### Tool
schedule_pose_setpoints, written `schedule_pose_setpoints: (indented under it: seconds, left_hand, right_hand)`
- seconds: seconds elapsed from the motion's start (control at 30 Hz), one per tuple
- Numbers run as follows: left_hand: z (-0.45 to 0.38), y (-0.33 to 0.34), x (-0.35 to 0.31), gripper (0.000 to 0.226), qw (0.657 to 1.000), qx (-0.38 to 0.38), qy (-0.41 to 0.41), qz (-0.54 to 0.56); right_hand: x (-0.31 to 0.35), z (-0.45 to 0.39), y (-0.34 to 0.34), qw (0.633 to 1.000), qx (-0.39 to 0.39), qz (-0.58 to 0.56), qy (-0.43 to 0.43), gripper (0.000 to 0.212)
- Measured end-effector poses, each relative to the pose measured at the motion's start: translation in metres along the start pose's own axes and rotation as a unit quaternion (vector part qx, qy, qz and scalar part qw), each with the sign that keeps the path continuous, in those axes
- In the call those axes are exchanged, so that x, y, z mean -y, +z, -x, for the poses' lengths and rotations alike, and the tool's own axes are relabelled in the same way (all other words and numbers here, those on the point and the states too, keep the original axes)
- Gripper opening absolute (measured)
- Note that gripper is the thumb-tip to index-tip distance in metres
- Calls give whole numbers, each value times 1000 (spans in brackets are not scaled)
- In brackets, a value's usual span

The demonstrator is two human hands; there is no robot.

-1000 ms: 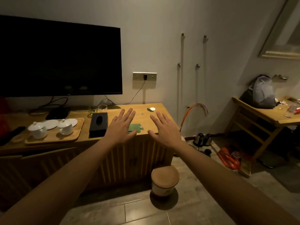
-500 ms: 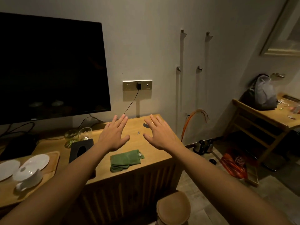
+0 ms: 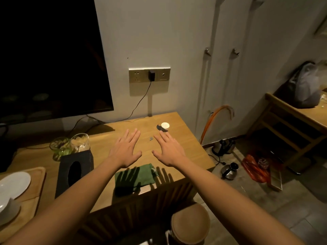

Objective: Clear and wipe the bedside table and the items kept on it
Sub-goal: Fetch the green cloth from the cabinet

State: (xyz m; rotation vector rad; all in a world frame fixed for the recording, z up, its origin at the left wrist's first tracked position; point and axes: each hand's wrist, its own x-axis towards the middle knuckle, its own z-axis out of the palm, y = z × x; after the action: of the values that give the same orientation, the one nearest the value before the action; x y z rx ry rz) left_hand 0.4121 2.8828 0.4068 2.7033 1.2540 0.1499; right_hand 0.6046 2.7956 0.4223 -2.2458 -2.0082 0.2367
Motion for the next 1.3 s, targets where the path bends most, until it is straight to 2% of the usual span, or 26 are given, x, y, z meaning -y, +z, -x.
schedule_pose_setpoints:
  seconds: [0.27,0.43,0.5,0.63,0.77,0.83,0.93,1.07,1.3]
  left_hand:
    - [-19,98,41,87,986,136,-95,30]
    - [-13,143,63,94,968,198,-131,76]
    - [-10,156,70,90,961,216,-149,89]
    - [-11,163,76,71,957,209,-169,111]
    - [-23,156,76,38,949,226,-188,117]
    - [-30,148,73,24,953,233,-166,95]
    - [-40,129,69,19,960,233,-128,84]
    - [-53,97,58,14,962,219,-100,131]
    - [-64,42,-2,15,979,172,13,108]
  right_hand:
    - [-18,-56,107,987,158,-25,-17,76]
    - [-28,-73,157,972,226,-43,-47,82]
    - [-29,-78,171,968,237,-36,-72,84]
    - [-26,-86,180,971,210,-14,-110,73]
    - [-25,-92,175,974,188,-6,-129,45]
    - [-26,-93,169,975,173,7,-142,36]
    - [-32,-92,150,981,147,0,-130,32]
    - [-42,-82,113,990,115,-12,-81,32]
    - [-52,-22,32,1000,25,18,0,25]
